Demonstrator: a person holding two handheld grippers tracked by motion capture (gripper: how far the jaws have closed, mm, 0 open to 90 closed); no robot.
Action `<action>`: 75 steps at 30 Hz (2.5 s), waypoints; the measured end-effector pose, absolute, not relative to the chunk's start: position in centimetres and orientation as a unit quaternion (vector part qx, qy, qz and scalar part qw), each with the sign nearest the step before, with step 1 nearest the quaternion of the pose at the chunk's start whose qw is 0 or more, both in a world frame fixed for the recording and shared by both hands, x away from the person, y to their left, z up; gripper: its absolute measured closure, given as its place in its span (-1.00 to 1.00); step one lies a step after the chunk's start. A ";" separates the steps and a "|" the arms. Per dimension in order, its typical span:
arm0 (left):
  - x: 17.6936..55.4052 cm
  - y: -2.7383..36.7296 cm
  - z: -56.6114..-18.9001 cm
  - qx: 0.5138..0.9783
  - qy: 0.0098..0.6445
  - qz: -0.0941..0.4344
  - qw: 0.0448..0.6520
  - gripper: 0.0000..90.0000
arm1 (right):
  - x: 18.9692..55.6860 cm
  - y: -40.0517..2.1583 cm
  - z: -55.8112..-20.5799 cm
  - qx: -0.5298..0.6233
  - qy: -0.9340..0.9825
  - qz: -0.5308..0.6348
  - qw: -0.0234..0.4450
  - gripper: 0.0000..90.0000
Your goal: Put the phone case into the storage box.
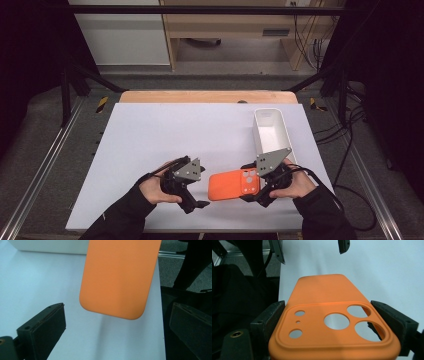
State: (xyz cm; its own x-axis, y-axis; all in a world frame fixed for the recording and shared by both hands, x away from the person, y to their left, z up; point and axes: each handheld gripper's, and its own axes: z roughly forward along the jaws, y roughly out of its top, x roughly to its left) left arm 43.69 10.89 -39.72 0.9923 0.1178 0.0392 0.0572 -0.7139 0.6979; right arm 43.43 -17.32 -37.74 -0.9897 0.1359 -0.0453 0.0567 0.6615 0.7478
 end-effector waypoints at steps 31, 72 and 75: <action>44.0 9.7 -40.9 0.944 0.039 0.037 0.325 -1.00 | 44.0 -15.0 -35.8 0.037 0.949 0.311 0.037 -0.64; 44.5 6.6 -41.0 0.961 0.013 0.040 0.274 -1.00 | 44.3 -12.3 -35.5 0.032 0.963 0.266 0.029 -0.64; 44.5 6.4 -41.0 0.961 0.010 0.040 0.272 -1.00 | 44.2 -12.2 -35.4 0.030 0.963 0.265 0.031 -0.64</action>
State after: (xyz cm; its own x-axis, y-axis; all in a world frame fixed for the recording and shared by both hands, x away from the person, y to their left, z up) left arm 44.51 6.44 -41.03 0.9966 0.0407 0.0713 -0.0028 -0.8516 0.5241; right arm 44.23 -12.18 -35.44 -0.9963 0.0743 -0.0431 0.0417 0.8574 0.5130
